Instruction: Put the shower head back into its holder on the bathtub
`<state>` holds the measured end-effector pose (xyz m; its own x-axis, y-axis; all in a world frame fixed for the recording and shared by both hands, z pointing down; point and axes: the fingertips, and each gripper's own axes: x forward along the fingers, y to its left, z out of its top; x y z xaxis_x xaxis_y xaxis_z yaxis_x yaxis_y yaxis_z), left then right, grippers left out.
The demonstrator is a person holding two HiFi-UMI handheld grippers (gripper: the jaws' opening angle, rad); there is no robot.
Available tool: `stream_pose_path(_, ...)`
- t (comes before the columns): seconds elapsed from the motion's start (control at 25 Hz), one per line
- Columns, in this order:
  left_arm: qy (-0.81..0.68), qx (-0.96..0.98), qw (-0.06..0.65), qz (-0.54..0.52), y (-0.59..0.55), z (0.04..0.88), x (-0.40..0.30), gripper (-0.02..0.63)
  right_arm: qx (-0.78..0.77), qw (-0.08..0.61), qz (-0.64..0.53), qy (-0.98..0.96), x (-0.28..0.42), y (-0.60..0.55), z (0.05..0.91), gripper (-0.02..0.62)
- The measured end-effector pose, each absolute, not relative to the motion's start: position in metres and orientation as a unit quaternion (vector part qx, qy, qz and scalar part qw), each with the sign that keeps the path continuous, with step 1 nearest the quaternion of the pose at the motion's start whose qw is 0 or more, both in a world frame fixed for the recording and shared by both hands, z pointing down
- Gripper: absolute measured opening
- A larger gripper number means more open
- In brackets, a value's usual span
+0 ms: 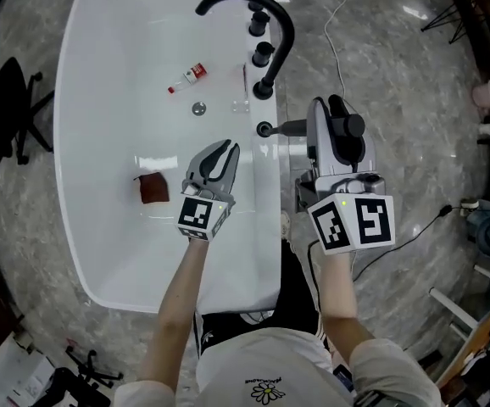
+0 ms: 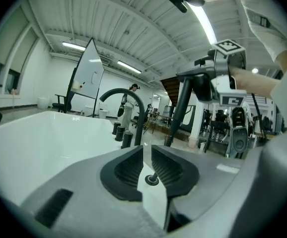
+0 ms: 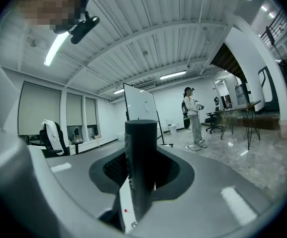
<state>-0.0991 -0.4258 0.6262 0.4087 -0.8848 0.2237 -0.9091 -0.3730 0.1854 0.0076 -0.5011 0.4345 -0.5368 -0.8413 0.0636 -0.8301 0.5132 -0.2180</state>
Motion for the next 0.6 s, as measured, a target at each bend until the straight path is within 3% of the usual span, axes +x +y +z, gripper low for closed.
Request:
stream_pose_path(0.2,-0.549,0.819,0.164,0.015,-0.436,0.647,-0.089,0.055,-0.458,-0.014,-0.1,0.883,-0.015,-0.511,0.489,0.107)
stream_pose_path(0.36,-0.547,0.813,0.199,-0.024,-0.437,0.66,-0.085,0.104,-0.426,-0.05,-0.076,0.9,-0.037,-0.513,0.535,0.107)
stream_pose_path(0.6,-0.554,0.807,0.204,-0.016,-0.431,0.671,-0.084,0.104,-0.404,-0.075,-0.095,0.907,-0.046,-0.518,0.583,0.109)
